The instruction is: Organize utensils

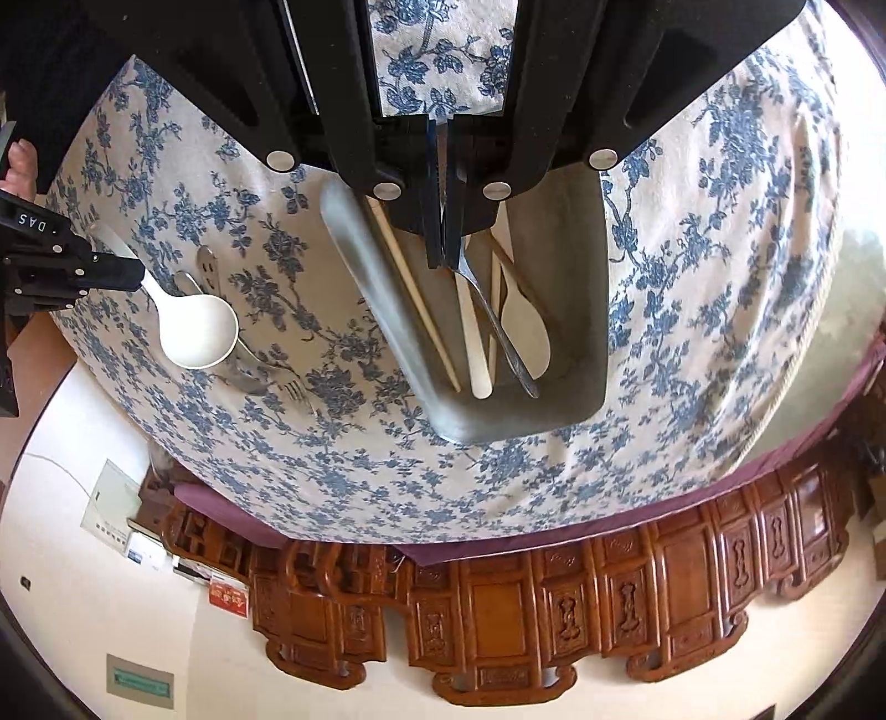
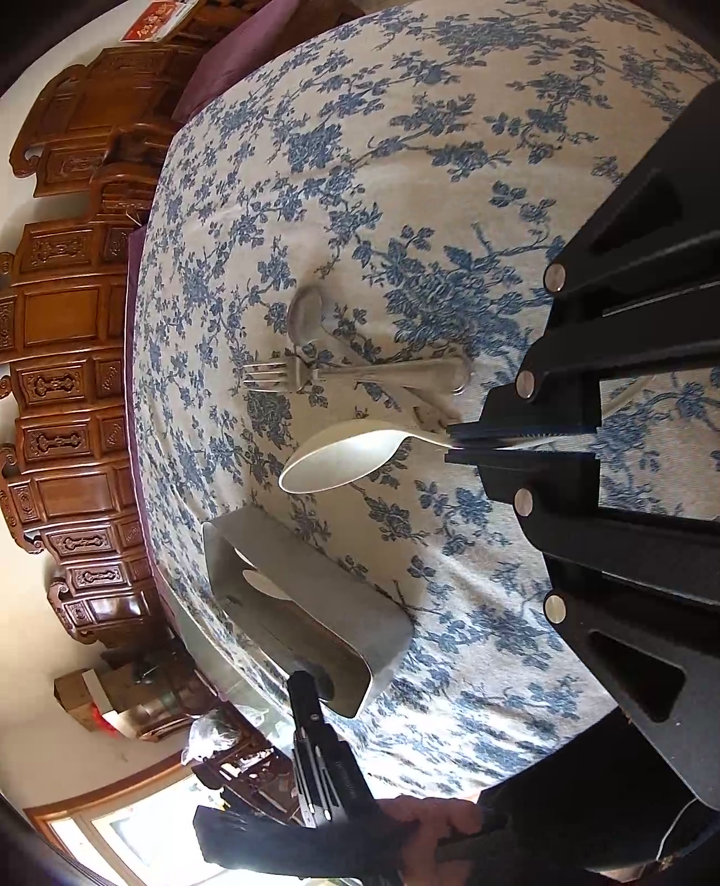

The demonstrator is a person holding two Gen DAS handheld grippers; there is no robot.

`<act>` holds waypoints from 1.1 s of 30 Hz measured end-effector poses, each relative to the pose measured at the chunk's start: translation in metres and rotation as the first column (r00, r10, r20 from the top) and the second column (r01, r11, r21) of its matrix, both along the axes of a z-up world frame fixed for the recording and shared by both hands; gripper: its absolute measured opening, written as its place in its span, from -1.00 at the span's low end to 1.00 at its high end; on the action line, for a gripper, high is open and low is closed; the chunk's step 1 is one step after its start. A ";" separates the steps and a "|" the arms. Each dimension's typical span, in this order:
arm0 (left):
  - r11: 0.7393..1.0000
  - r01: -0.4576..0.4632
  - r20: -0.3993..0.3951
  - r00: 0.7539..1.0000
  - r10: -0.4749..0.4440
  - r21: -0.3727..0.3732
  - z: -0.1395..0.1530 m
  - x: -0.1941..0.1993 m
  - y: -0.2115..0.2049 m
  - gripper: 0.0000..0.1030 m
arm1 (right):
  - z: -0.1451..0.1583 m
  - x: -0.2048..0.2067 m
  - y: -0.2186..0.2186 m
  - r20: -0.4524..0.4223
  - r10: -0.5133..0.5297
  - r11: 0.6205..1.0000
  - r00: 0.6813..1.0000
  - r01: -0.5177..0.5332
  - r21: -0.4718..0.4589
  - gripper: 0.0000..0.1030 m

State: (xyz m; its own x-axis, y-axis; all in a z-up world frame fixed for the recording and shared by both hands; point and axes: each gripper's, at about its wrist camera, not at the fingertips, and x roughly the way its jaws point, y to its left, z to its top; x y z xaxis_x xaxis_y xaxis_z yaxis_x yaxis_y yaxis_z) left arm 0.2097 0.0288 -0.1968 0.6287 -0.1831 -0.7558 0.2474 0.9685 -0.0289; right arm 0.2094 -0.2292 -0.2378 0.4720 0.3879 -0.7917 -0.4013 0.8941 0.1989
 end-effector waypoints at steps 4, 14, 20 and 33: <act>1.000 -0.013 -0.002 1.000 0.013 -0.016 -0.007 0.005 0.005 -0.99 | -0.002 0.005 0.010 0.006 0.009 1.000 1.000 -0.009 -0.030 -0.91; 0.996 -0.060 -0.015 0.998 0.060 -0.068 -0.015 0.011 0.020 -0.98 | -0.008 0.016 0.026 -0.008 0.019 0.999 1.000 -0.019 -0.049 -0.91; 0.991 -0.092 -0.024 0.996 0.090 -0.094 -0.013 0.015 0.032 -0.98 | -0.004 0.021 0.036 -0.009 0.024 0.999 1.000 -0.024 -0.043 -0.91; 0.985 -0.130 -0.056 0.991 0.124 -0.117 -0.020 0.024 0.048 -0.98 | 0.017 0.019 0.043 0.004 0.015 0.998 1.000 -0.015 -0.061 -0.91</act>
State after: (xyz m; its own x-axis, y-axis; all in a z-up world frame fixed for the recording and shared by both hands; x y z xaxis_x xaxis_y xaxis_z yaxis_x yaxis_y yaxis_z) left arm 0.2341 0.0769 -0.2170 0.6158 -0.1958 -0.7632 0.1184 0.9806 -0.1561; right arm 0.2280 -0.1867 -0.2205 0.4701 0.3462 -0.8118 -0.4152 0.8985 0.1427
